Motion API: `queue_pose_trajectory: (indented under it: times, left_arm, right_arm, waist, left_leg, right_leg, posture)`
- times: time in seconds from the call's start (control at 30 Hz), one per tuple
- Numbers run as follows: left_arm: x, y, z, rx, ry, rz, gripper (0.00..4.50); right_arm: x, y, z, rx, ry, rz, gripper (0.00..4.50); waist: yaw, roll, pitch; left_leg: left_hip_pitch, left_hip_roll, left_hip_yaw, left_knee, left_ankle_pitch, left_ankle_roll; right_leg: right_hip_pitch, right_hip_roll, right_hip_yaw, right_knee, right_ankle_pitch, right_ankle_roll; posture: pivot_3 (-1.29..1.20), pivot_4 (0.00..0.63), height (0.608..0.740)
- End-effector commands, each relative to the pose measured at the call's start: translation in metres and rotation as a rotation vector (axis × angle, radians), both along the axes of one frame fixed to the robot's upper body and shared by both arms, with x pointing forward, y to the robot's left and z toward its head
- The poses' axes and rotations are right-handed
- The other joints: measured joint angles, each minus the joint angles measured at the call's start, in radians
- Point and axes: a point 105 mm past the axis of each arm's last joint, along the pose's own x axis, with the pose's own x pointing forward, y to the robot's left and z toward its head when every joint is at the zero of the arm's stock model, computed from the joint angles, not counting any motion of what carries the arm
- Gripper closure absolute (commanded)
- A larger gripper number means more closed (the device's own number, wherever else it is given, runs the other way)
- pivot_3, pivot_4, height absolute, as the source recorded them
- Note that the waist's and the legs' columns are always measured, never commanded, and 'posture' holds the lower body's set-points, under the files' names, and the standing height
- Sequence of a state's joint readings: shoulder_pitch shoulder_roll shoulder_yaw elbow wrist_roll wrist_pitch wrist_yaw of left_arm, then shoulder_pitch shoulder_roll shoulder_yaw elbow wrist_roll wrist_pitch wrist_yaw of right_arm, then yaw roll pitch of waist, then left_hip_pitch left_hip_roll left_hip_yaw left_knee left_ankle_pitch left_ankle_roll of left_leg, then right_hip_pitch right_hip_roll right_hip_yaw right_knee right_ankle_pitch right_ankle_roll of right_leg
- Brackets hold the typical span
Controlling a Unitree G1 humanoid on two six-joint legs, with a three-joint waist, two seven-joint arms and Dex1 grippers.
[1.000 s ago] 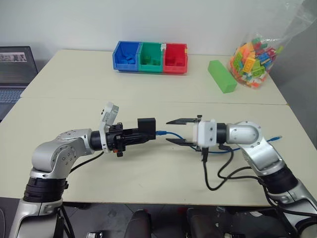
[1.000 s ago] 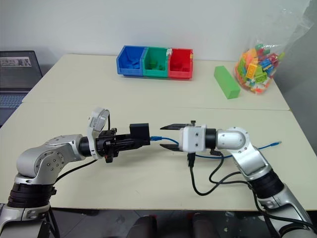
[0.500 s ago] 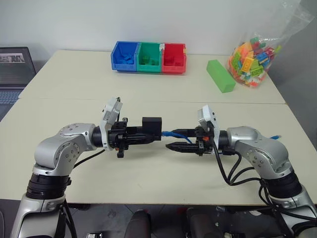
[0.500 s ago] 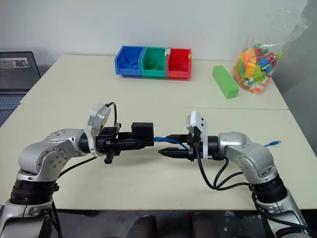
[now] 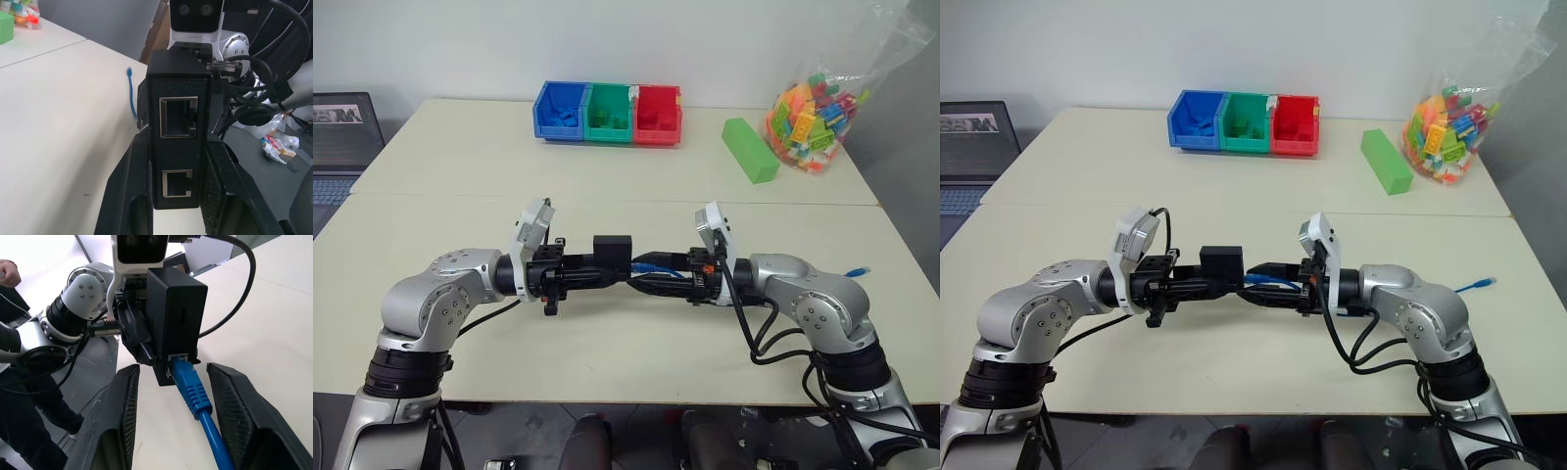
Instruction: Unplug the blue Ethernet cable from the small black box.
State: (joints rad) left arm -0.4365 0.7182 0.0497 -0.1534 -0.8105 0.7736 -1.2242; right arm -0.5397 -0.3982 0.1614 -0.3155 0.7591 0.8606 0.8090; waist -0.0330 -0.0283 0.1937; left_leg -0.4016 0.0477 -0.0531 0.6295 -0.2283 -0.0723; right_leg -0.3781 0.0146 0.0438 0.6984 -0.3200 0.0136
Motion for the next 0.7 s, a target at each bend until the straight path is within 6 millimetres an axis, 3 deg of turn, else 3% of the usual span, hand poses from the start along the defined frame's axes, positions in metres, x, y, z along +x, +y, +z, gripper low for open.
queue_pose_trajectory:
  times: [0.03, 0.7]
  left_arm:
    - [-0.0029, 0.002, 0.0114, -0.019, -0.046, 0.001, 3.7]
    - [-0.0044, 0.002, 0.0094, -0.019, -0.039, 0.0, 3.7]
  right_arm:
    - [0.0011, -0.001, 0.0125, 0.038, -0.027, -0.007, 2.2]
    - [0.0022, -0.0035, 0.0109, 0.033, -0.005, 0.005, 2.2]
  waist:
    - [0.0, 0.0, 0.0]
    - [0.0, 0.0, 0.0]
  left_leg:
    - [0.0, 0.0, 0.0, 0.0, 0.0, 0.0]
    - [0.0, 0.0, 0.0, 0.0, 0.0, 0.0]
  right_leg:
    - [0.0, 0.0, 0.0, 0.0, 0.0, 0.0]
    - [-0.001, 0.0, 0.0, 0.0, 0.0, 0.0]
  posture:
    - [0.0, 0.15, 0.74]
    - [0.0, 0.15, 0.74]
